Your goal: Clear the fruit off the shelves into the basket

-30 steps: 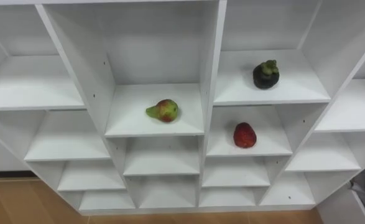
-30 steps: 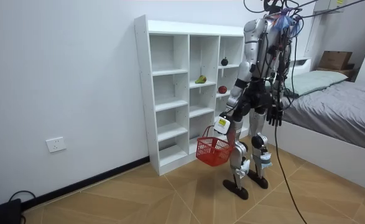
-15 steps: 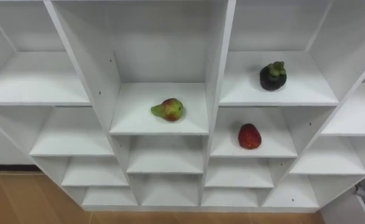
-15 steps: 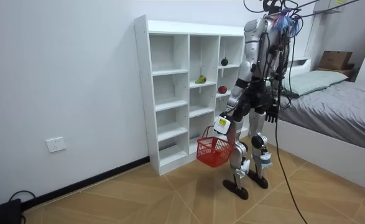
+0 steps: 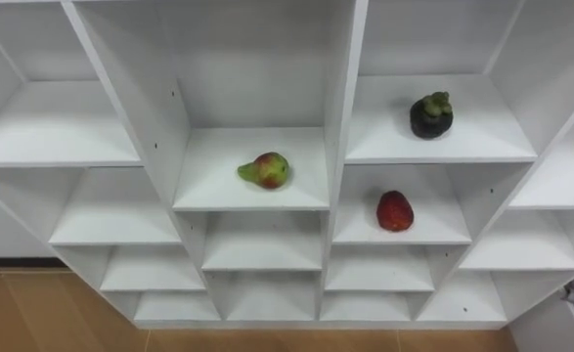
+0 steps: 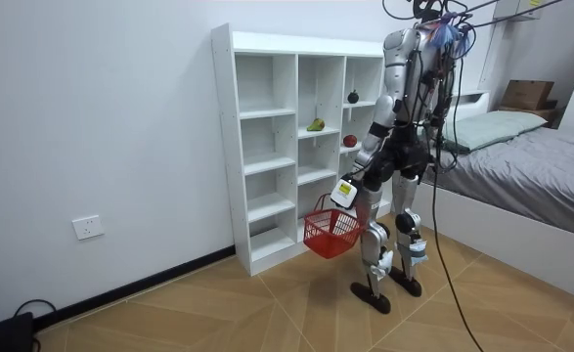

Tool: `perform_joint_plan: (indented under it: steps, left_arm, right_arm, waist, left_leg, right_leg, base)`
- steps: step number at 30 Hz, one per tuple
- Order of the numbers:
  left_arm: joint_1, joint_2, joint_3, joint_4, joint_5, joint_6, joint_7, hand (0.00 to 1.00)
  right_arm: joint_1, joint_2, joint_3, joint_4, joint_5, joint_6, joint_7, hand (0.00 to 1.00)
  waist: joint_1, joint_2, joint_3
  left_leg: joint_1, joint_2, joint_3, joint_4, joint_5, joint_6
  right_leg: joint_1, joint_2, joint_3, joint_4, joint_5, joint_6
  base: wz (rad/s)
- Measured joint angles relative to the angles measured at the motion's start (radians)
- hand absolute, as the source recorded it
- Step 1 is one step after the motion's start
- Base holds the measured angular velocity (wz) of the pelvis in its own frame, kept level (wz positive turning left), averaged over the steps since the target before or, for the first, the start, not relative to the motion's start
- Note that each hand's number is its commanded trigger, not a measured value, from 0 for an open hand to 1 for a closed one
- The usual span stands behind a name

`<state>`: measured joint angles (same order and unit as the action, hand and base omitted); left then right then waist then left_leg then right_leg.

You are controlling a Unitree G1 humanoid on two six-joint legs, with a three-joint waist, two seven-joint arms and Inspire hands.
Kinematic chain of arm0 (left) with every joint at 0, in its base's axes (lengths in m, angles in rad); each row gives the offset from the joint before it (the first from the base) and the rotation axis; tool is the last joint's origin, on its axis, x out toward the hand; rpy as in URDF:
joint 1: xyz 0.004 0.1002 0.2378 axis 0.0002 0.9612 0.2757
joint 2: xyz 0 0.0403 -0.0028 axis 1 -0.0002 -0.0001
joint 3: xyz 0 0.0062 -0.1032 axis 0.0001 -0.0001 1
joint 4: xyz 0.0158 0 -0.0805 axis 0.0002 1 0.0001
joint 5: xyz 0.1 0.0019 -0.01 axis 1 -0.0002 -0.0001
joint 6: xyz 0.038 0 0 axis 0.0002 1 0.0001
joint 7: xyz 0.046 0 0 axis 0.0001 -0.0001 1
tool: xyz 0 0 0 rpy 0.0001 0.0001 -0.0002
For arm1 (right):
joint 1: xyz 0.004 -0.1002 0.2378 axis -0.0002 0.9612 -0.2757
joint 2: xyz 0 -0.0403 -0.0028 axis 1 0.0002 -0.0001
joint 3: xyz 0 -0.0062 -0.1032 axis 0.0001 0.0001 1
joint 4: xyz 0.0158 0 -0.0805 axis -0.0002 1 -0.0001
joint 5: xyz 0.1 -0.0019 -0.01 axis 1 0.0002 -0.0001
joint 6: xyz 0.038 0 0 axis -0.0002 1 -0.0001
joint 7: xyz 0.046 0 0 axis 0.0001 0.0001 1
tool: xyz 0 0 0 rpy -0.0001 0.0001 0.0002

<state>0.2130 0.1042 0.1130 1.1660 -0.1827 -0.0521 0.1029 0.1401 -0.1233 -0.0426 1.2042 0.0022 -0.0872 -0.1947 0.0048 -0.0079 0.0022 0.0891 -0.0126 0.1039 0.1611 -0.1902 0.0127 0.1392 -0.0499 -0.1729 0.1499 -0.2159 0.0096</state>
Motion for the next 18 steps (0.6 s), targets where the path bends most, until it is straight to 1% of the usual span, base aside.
perform_joint_plan:
  steps: [2, 3, 4, 6, 8, 9, 11, 12, 13, 14, 15, 16, 18]
  left_arm:
    - [-0.001, 0.000, 0.000, 0.001, 0.000, -0.005, -0.002, 1.00]
    - [-0.002, 0.000, 0.001, 0.001, 0.001, -0.007, -0.002, 1.00]
    - [-0.003, 0.000, 0.002, 0.001, 0.001, -0.015, -0.003, 1.00]
    - [-0.003, 0.000, 0.001, 0.001, 0.001, -0.024, -0.002, 1.00]
    - [-0.004, 0.000, 0.002, 0.001, 0.012, -0.033, -0.003, 1.00]
    - [-0.006, 0.000, 0.001, 0.001, 0.013, -0.034, -0.003, 1.00]
    - [-0.003, 0.000, -0.003, 0.000, 0.017, -0.038, -0.005, 1.00]
    - [-0.001, 0.000, -0.009, -0.004, 0.017, -0.040, -0.005, 1.00]
    - [0.005, 0.000, -0.019, -0.013, 0.014, -0.047, -0.005, 1.00]
    - [0.009, 0.000, -0.024, -0.016, 0.012, -0.054, -0.004, 1.00]
    - [0.009, 0.000, -0.031, -0.016, 0.010, -0.060, -0.002, 1.00]
    - [0.010, 0.000, -0.039, -0.014, 0.010, -0.071, -0.003, 1.00]
    - [0.006, -0.001, -0.039, -0.007, 0.010, -0.086, -0.006, 1.00]
  right_arm:
    - [0.002, 0.000, 0.000, -0.020, 0.004, -0.013, -0.006, 0.00]
    - [0.005, 0.000, 0.000, -0.037, -0.001, -0.012, -0.008, 0.00]
    - [0.009, 0.000, -0.002, -0.076, -0.010, -0.013, -0.013, 0.00]
    - [0.028, 0.002, -0.017, -0.164, -0.045, -0.017, -0.021, 0.00]
    - [0.061, 0.005, -0.022, -0.326, -0.116, -0.024, -0.043, 0.00]
    - [0.068, 0.005, -0.022, -0.365, -0.128, -0.025, -0.049, 0.00]
    - [0.110, 0.005, -0.017, -0.557, -0.136, -0.027, -0.071, 0.00]
    - [0.128, 0.006, -0.013, -0.618, -0.138, -0.027, -0.077, 0.00]
    - [0.160, 0.006, -0.003, -0.729, -0.146, -0.041, -0.089, 0.00]
    - [0.178, 0.007, 0.007, -0.805, -0.160, -0.066, -0.100, 0.00]
    - [0.182, 0.007, 0.011, -0.836, -0.165, -0.072, -0.107, 0.00]
    - [0.185, 0.006, 0.018, -0.881, -0.170, -0.088, -0.119, 0.00]
    - [0.193, 0.008, 0.023, -0.959, -0.174, -0.090, -0.124, 0.00]
  waist:
    - [0.001, -0.002, -0.0014]
    - [0.001, -0.008, -0.0042]
    - [0.001, -0.004, -0.0025]
    - [-0.001, -0.003, -0.0021]
    - [-0.002, -0.004, -0.0040]
    - [-0.002, -0.004, -0.0040]
    - [-0.002, -0.004, -0.0040]
    - [0.000, -0.003, -0.0038]
    - [-0.001, -0.002, -0.0035]
    - [-0.002, -0.002, -0.0032]
    - [-0.002, -0.002, -0.0029]
    - [-0.002, -0.001, -0.0017]
    - [0.002, 0.003, -0.0011]
  left_leg:
    - [-0.005, 0.000, 0.000, 0.005, 0.000, 0.000]
    - [-0.006, 0.000, 0.000, 0.005, 0.000, 0.000]
    - [-0.010, 0.001, 0.000, 0.004, 0.000, 0.000]
    - [-0.012, 0.001, 0.003, 0.004, 0.000, 0.000]
    - [-0.023, 0.001, 0.003, 0.004, 0.000, 0.000]
    - [-0.025, 0.001, 0.003, 0.005, 0.000, 0.000]
    - [-0.028, 0.001, 0.003, 0.004, 0.000, 0.000]
    - [-0.027, 0.001, 0.004, 0.004, 0.000, 0.000]
    - [-0.025, 0.000, 0.005, 0.004, 0.000, 0.000]
    - [-0.024, 0.001, 0.007, 0.004, 0.000, 0.000]
    - [-0.024, 0.001, 0.007, 0.004, 0.000, 0.000]
    - [-0.024, 0.001, 0.007, 0.004, 0.000, 0.000]
    - [-0.025, 0.002, 0.016, 0.003, 0.000, 0.000]
  right_leg:
    - [-0.003, 0.000, 0.001, 0.000, 0.000, 0.000]
    - [-0.005, 0.000, 0.002, 0.001, 0.000, 0.000]
    - [-0.012, 0.000, 0.005, 0.001, 0.000, 0.000]
    - [-0.017, 0.000, 0.008, 0.002, 0.000, 0.000]
    - [-0.028, 0.000, 0.009, 0.003, 0.001, 0.000]
    - [-0.030, 0.000, 0.009, 0.003, 0.001, 0.000]
    - [-0.032, 0.001, 0.018, 0.005, 0.004, 0.000]
    - [-0.031, 0.002, 0.020, 0.003, 0.005, 0.000]
    - [-0.029, 0.002, 0.021, 0.001, 0.005, 0.000]
    - [-0.029, 0.002, 0.023, 0.001, 0.005, 0.000]
    - [-0.029, 0.002, 0.023, 0.001, 0.005, 0.000]
    - [-0.029, 0.002, 0.024, 0.002, 0.005, 0.000]
    - [-0.035, 0.003, 0.032, 0.005, 0.006, -0.001]
  base:
    - [0.00]
    - [0.00]
    - [-0.04]
    - [-0.04]
    - [0.00]
    - [0.00]
    - [0.00]
    - [-0.04]
    - [-0.07]
    - [-0.06]
    - [-0.05]
    - [-0.04]
    - [-0.09]
